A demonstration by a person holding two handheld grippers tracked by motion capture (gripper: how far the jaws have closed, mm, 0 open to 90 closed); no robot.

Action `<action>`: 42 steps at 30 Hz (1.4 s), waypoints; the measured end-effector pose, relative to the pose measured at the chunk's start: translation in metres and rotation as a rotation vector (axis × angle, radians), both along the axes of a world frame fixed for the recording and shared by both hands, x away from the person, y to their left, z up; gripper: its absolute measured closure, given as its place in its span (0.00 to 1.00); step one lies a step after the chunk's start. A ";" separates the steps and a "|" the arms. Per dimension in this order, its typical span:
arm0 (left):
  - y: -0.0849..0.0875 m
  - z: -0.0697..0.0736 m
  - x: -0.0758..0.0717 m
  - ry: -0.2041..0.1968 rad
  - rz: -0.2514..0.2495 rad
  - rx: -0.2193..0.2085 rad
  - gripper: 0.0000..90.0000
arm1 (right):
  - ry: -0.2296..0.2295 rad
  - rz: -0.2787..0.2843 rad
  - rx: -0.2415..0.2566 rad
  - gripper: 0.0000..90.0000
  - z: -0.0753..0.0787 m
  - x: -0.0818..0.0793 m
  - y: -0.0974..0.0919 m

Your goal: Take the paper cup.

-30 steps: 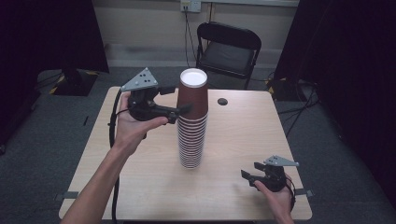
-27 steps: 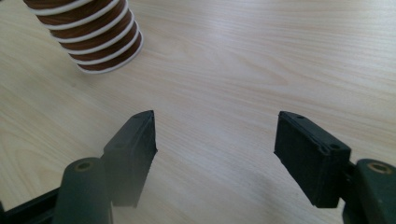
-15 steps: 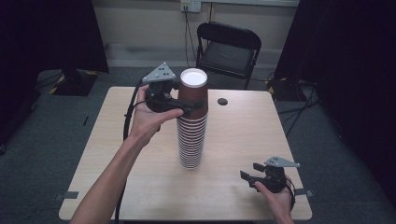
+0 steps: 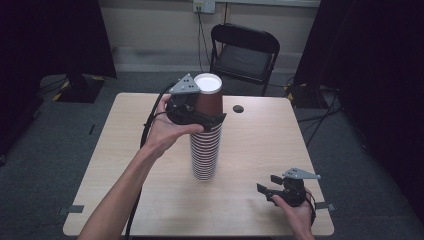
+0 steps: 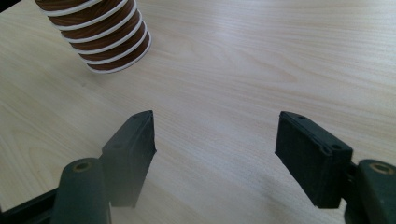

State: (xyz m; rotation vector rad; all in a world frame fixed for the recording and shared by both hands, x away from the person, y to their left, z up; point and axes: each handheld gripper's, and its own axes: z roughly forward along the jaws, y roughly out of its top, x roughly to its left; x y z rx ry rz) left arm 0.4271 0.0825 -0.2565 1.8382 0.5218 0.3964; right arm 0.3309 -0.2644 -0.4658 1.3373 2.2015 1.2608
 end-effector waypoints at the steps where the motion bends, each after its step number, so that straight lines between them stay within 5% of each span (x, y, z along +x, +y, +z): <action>1: 0.000 0.000 0.000 -0.005 0.000 -0.003 0.11 | 0.000 0.002 -0.002 0.32 0.000 0.000 0.000; 25: -0.001 0.001 -0.003 0.000 0.038 0.001 0.12 | 0.016 0.000 -0.011 0.32 -0.002 0.001 -0.001; 30: 0.001 0.005 -0.005 -0.035 0.039 -0.040 0.12 | 0.013 0.001 -0.016 0.34 -0.002 0.000 -0.001; 35: 0.002 0.012 -0.007 -0.060 0.046 -0.037 0.13 | 0.014 -0.003 -0.014 0.33 -0.002 0.001 -0.001; 42: 0.002 0.019 -0.009 -0.061 0.055 -0.060 0.13 | 0.017 0.002 -0.013 0.34 -0.002 0.001 0.000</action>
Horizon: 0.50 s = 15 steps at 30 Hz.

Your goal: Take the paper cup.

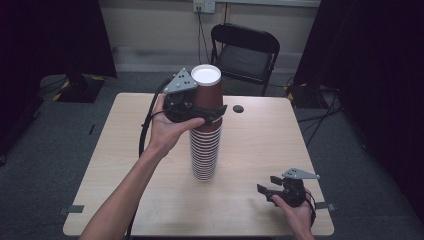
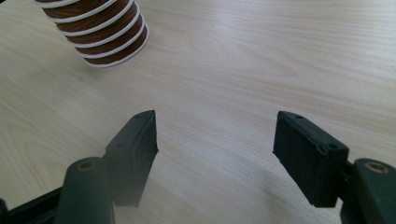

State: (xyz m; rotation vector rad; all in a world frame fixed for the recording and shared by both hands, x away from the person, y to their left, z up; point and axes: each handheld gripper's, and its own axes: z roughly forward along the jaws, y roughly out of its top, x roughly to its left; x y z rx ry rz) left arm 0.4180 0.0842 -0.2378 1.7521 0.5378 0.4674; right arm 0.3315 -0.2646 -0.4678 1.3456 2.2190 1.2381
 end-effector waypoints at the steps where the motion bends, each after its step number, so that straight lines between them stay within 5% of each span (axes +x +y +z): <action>1: 0.000 0.001 0.000 -0.011 0.008 0.014 0.13 | 0.000 -0.001 -0.001 0.34 0.000 0.000 0.000; 5: 0.001 0.006 0.000 -0.021 0.016 0.021 0.13 | -0.001 0.001 0.001 0.34 0.000 0.000 0.000; 9: 0.002 0.012 -0.002 -0.011 -0.005 -0.031 0.13 | -0.001 0.000 0.002 0.33 0.000 0.000 0.000; 15: 0.002 0.019 -0.003 -0.039 0.018 -0.019 0.13 | -0.002 0.008 0.002 0.33 0.000 0.000 0.001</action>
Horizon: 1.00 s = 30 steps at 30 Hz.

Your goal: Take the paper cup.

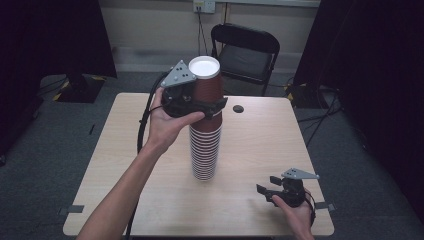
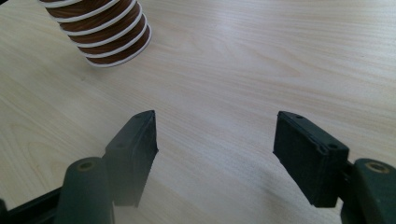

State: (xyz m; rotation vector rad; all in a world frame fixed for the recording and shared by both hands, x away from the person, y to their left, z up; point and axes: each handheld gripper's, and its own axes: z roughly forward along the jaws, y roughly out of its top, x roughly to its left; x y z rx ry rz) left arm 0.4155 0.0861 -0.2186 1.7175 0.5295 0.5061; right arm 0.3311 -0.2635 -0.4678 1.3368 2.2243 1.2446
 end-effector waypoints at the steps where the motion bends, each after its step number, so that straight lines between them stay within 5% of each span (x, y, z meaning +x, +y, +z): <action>1: 0.001 0.001 0.000 0.001 -0.002 -0.005 0.13 | 0.000 0.001 0.002 0.33 0.000 0.000 0.000; 8: 0.004 0.011 -0.002 -0.023 0.017 -0.042 0.13 | 0.003 0.001 0.005 0.33 0.000 0.000 0.000; 11: 0.009 0.016 -0.004 -0.006 -0.011 -0.136 0.13 | -0.005 0.007 0.008 0.33 0.000 0.000 0.000; 14: 0.010 0.023 -0.008 -0.057 0.041 -0.109 0.13 | -0.004 0.005 0.010 0.33 0.000 0.000 0.000; 30: 0.030 0.035 -0.016 -0.075 0.038 -0.159 0.13 | -0.003 0.008 0.008 0.33 0.000 0.000 0.001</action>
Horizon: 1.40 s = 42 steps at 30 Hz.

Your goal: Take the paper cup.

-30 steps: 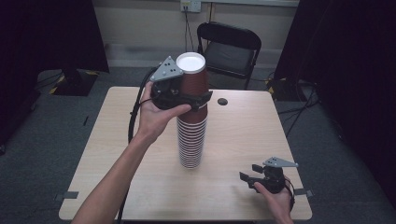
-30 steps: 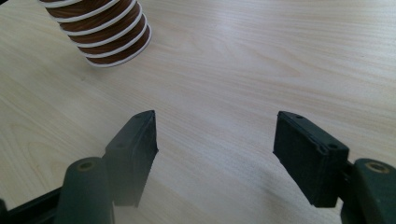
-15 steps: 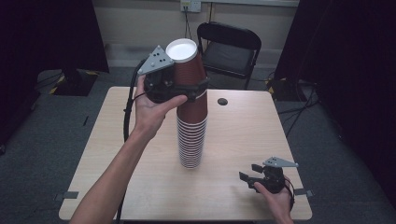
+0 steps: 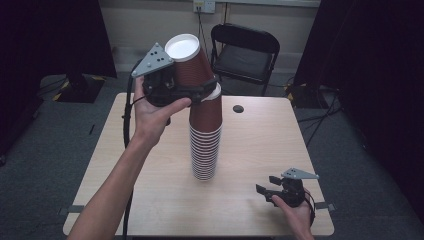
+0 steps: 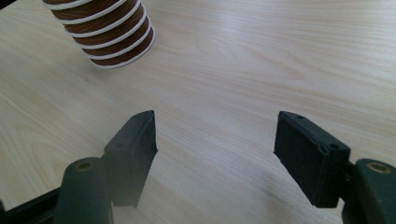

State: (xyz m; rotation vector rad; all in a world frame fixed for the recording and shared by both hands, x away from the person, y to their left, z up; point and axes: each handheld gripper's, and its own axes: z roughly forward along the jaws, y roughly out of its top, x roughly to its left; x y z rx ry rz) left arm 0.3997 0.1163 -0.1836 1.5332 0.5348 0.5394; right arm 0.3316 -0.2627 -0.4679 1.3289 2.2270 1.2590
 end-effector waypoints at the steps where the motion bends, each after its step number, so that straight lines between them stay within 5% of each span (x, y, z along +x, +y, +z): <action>1: 0.003 0.000 0.000 -0.002 0.000 0.003 0.13 | 0.000 0.000 -0.001 0.33 0.000 0.000 0.000; 24: 0.053 -0.025 -0.015 0.016 0.064 -0.004 0.13 | 0.001 0.002 -0.002 0.32 0.001 0.000 0.002; 34: 0.071 -0.045 -0.017 0.052 0.044 -0.036 0.13 | -0.002 0.007 -0.005 0.32 0.001 0.000 0.003; 42: 0.077 -0.069 -0.022 0.057 0.101 -0.038 0.13 | -0.007 0.009 -0.006 0.33 0.001 -0.001 0.004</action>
